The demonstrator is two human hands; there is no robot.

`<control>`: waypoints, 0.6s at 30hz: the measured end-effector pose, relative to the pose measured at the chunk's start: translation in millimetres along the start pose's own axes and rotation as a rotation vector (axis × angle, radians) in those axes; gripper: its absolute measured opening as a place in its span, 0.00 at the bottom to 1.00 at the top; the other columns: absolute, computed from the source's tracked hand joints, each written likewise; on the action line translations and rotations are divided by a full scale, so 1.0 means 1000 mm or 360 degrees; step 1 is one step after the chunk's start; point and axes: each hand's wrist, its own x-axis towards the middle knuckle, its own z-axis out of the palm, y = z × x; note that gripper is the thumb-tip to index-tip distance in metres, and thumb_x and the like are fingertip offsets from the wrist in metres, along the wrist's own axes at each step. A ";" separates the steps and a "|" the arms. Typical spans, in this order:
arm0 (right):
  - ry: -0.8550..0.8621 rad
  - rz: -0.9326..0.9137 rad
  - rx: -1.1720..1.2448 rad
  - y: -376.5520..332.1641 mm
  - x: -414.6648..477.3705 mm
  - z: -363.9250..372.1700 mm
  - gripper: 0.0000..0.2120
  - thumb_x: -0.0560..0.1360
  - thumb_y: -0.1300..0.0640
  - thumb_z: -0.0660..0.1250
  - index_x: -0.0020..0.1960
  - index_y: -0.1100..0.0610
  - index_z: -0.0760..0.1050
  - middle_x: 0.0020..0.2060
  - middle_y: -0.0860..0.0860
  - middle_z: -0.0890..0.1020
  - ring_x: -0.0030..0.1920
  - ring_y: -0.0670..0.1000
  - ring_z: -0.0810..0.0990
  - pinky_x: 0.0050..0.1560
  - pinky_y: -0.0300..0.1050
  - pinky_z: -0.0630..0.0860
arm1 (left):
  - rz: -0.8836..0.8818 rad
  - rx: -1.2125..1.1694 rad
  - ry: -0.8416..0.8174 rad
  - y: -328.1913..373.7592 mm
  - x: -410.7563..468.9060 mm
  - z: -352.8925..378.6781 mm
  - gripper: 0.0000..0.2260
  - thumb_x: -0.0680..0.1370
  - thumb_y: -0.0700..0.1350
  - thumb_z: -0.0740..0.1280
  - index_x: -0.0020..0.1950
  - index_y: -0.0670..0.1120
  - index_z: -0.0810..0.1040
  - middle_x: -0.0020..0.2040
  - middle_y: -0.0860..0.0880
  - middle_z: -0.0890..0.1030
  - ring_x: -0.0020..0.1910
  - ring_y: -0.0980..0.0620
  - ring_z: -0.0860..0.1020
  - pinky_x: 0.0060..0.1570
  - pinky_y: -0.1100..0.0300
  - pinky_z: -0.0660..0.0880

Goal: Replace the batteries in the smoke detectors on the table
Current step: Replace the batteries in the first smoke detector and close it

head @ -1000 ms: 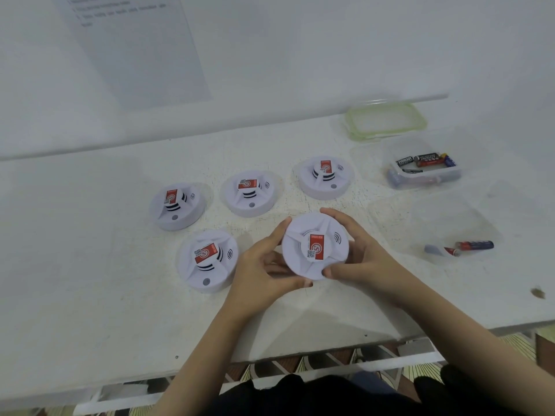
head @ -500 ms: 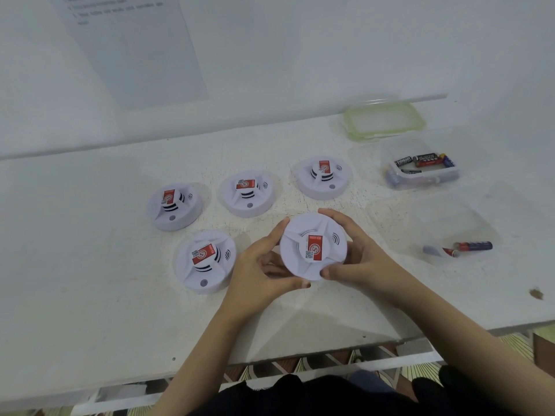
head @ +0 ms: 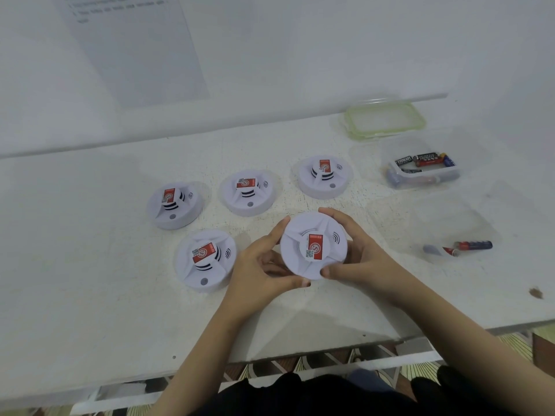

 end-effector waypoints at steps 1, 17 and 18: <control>-0.0004 0.0000 0.0011 0.000 0.000 0.000 0.38 0.66 0.71 0.69 0.69 0.45 0.64 0.60 0.49 0.78 0.60 0.52 0.77 0.55 0.49 0.78 | -0.0004 -0.0004 -0.0002 0.000 0.000 0.000 0.43 0.63 0.32 0.79 0.70 0.59 0.66 0.54 0.47 0.83 0.47 0.52 0.84 0.43 0.63 0.79; -0.0038 0.0012 0.0040 0.000 0.000 -0.001 0.38 0.68 0.72 0.70 0.70 0.45 0.63 0.59 0.46 0.79 0.60 0.51 0.78 0.52 0.44 0.78 | 0.0012 0.0000 -0.0025 0.003 -0.001 -0.002 0.42 0.64 0.33 0.79 0.69 0.61 0.65 0.51 0.52 0.84 0.47 0.53 0.83 0.44 0.63 0.79; -0.0047 0.0019 0.0062 0.000 0.000 -0.002 0.37 0.69 0.72 0.69 0.70 0.45 0.63 0.59 0.46 0.79 0.60 0.51 0.78 0.52 0.44 0.78 | 0.0013 -0.0011 -0.0026 0.003 -0.001 -0.002 0.42 0.64 0.33 0.79 0.69 0.61 0.66 0.51 0.53 0.84 0.47 0.52 0.83 0.44 0.63 0.80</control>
